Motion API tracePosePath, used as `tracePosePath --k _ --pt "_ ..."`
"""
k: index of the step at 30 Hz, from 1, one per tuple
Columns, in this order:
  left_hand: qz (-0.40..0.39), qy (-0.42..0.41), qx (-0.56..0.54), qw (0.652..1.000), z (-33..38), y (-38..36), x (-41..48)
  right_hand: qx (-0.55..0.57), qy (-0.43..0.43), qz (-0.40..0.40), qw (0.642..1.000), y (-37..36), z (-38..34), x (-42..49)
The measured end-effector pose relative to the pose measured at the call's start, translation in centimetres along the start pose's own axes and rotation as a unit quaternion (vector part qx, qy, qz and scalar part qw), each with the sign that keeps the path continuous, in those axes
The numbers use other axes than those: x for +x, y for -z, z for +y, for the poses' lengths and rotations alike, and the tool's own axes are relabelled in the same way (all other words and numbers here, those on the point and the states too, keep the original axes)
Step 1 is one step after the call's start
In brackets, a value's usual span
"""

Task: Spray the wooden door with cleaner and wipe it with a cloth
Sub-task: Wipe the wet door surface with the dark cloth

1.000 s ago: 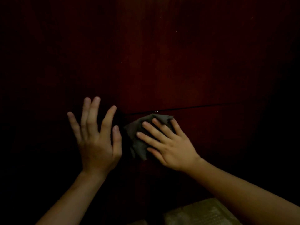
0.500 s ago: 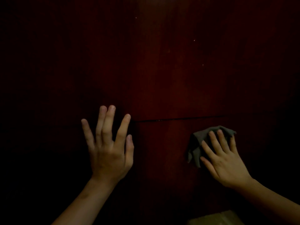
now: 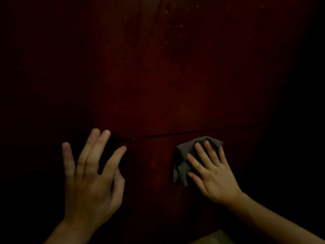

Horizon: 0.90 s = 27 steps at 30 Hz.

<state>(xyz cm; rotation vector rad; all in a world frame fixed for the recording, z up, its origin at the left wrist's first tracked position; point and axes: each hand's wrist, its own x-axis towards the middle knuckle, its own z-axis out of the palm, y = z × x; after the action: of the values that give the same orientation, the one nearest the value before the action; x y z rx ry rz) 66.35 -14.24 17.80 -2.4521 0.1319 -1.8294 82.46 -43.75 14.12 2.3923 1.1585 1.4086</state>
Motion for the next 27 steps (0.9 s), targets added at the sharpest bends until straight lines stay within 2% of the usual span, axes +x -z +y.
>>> tracePosePath --k 5,9,12,16,18,20,22,25,27 --pt "-0.03 -0.022 -0.006 0.999 4.2 -2.6 0.4 0.036 -0.103 0.005 0.994 -1.4 4.7 -2.7" --pt "-0.054 -0.027 0.016 0.998 7.4 -4.7 0.6 0.107 -0.199 0.017 0.974 -3.5 6.4 -4.9" --pt "-0.061 -0.038 0.039 0.997 9.3 -6.4 0.4 0.146 -0.264 -0.032 0.953 -5.9 5.5 -9.1" --pt "-0.076 -0.051 0.045 0.995 11.9 -8.2 0.2 0.132 -0.265 -0.128 0.946 -8.7 4.1 -16.0" --pt "-0.079 -0.048 0.052 0.994 12.8 -8.9 0.2 0.136 -0.255 -0.136 0.947 -8.9 4.7 -16.3" --pt "-0.077 -0.041 0.065 0.994 13.1 -9.3 0.1 0.183 -0.274 -0.094 0.939 -7.9 5.8 -13.5" --pt "-0.074 -0.039 0.073 0.994 13.0 -9.7 0.0 0.241 -0.306 0.0 0.921 -6.1 7.6 -8.8" --pt "-0.079 -0.034 0.075 0.993 12.9 -10.0 -0.3 0.252 -0.341 0.131 0.896 -3.4 11.4 -2.3" --pt "-0.083 -0.028 0.07 0.994 13.0 -10.1 -0.4 0.244 -0.333 0.152 0.898 -3.0 12.4 -1.5"
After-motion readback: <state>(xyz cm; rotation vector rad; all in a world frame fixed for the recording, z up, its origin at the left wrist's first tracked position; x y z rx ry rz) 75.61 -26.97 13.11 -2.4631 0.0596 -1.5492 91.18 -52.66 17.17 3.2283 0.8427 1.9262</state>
